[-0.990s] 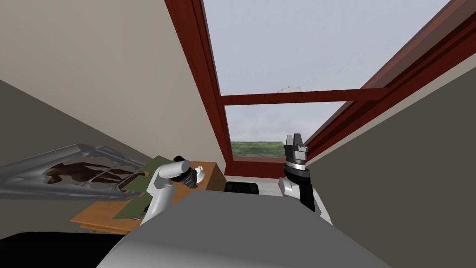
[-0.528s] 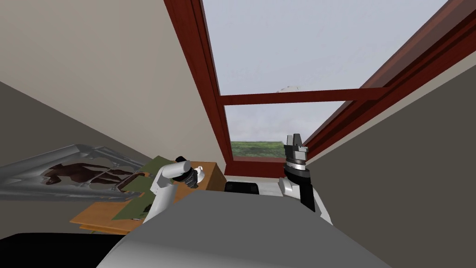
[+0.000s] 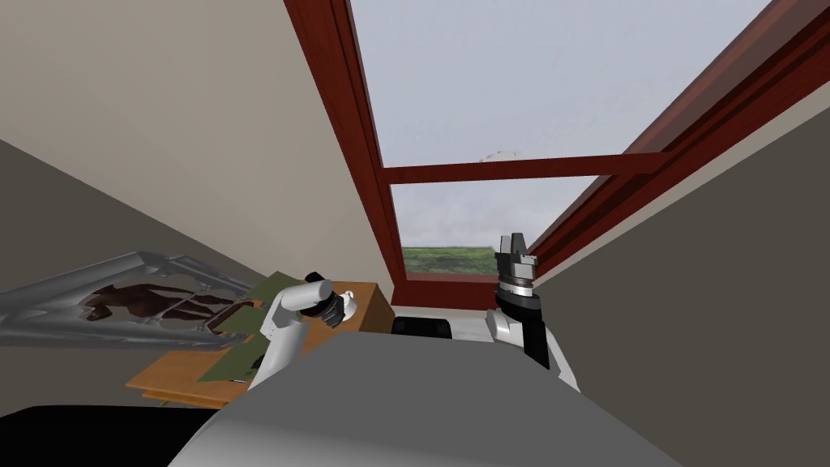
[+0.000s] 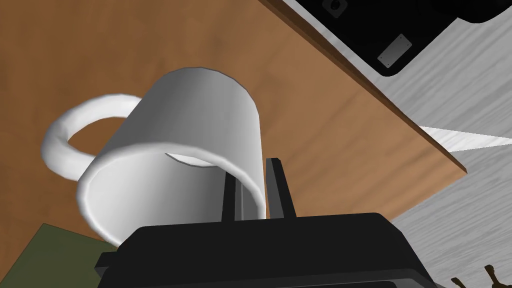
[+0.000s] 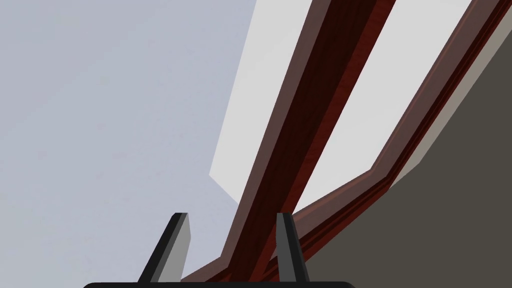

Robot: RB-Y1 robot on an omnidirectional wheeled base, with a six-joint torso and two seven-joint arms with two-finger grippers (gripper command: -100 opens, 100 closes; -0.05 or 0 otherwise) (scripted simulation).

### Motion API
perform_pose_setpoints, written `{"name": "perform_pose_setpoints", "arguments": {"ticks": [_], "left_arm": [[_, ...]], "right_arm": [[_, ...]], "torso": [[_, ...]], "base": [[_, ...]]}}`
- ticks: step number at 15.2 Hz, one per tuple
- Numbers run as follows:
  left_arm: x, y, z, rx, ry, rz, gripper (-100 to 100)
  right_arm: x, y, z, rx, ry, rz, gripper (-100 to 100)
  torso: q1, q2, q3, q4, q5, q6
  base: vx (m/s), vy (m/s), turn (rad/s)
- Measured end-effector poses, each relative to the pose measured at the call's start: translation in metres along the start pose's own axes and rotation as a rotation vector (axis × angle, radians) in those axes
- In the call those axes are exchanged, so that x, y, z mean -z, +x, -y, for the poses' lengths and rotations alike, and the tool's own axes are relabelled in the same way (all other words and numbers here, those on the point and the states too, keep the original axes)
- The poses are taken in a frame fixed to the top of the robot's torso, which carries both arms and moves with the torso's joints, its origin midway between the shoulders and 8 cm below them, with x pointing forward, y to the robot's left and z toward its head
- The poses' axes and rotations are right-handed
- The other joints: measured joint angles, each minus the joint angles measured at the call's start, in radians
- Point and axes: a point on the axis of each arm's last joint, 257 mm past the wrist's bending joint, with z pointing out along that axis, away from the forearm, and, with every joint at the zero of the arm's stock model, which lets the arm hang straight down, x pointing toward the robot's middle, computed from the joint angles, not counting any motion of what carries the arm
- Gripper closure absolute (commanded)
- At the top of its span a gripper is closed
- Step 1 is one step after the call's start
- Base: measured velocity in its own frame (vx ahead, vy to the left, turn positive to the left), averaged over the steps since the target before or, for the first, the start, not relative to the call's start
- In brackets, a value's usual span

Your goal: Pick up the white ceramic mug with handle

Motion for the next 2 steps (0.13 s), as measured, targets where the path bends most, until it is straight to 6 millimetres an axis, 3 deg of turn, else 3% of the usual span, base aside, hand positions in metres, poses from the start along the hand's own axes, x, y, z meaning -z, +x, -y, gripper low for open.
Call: {"name": "perform_pose_setpoints", "arguments": {"ticks": [2], "left_arm": [[0.0061, -0.0001, -0.0031, 0.001, -0.004, 0.000, 100]], "right_arm": [[0.0000, 0.0000, 0.0000, 0.000, 0.000, 0.000, 0]], "torso": [[0.001, -0.001, -0.001, 0.000, 0.000, 0.000]], "base": [[0.030, 0.026, -0.003]]}}
